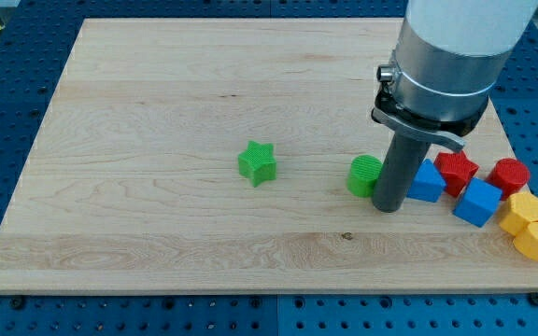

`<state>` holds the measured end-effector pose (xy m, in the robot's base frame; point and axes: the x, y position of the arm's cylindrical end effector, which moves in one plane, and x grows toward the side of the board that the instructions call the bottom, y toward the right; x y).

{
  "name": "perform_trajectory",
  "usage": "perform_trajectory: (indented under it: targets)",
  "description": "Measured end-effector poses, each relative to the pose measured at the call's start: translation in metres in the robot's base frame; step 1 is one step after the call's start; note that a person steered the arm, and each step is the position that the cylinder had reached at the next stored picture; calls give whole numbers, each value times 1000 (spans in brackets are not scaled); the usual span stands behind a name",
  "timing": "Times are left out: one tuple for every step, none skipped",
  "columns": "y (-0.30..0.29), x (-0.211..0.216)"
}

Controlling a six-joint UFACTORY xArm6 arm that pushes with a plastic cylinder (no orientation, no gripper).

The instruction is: Push the green circle into the green star

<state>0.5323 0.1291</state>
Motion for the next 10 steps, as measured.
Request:
perform_trajectory:
  targets:
    - [14,-4]
    - [15,-6]
    - [15,-7]
    - [15,-21]
    - [-1,-21]
    - [-18,-21]
    - [-22,-26]
    - [-38,-29]
    - [-51,-29]
    - [-70,-34]
